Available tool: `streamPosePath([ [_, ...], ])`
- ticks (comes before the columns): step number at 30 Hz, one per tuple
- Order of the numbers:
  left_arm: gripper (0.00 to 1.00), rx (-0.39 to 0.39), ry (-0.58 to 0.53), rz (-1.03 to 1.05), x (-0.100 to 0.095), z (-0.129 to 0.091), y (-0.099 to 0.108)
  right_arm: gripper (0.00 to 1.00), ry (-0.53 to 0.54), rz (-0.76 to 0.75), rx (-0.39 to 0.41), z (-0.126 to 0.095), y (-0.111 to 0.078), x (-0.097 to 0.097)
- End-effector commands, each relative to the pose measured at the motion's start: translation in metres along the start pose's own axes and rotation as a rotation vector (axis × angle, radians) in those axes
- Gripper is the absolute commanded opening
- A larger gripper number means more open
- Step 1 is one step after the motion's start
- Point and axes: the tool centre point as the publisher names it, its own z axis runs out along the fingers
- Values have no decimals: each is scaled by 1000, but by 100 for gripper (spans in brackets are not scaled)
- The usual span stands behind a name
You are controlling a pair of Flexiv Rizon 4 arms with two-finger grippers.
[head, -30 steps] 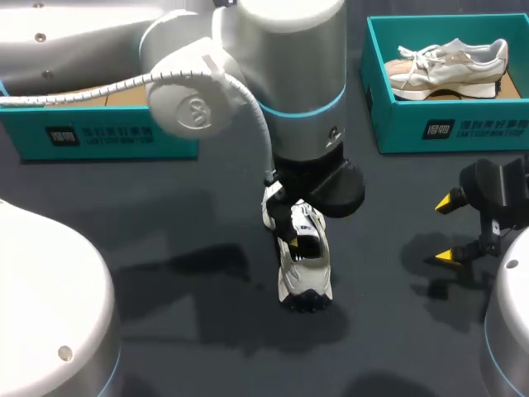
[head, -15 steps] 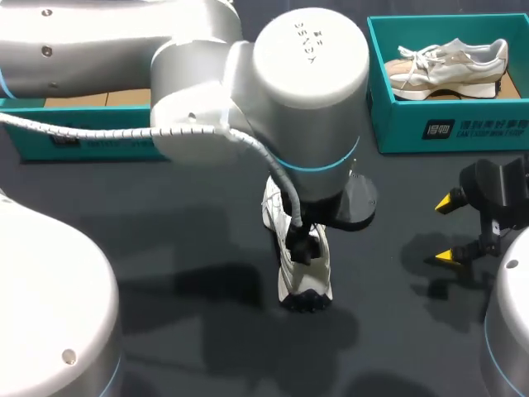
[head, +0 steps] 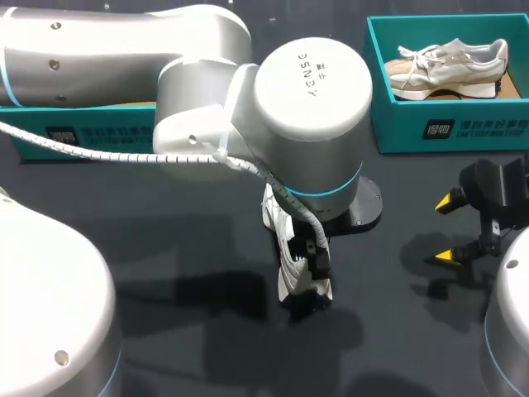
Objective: Take the shoe out of the shoebox, open the shoe tongue, remove and reinsert the insole, then place the shoe into the shoebox
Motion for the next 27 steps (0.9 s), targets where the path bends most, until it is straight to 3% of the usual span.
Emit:
streamPosePath([
  [1, 100, 25, 23, 3, 5, 17, 5, 100, -3, 0, 2, -1, 0, 2],
  [10, 100, 38, 115, -11, 20, 44, 10, 100, -3, 0, 2, -1, 0, 2],
  [27, 100, -24, 139, -38, 45, 78, 14, 100, -3, 0, 2, -1, 0, 2],
])
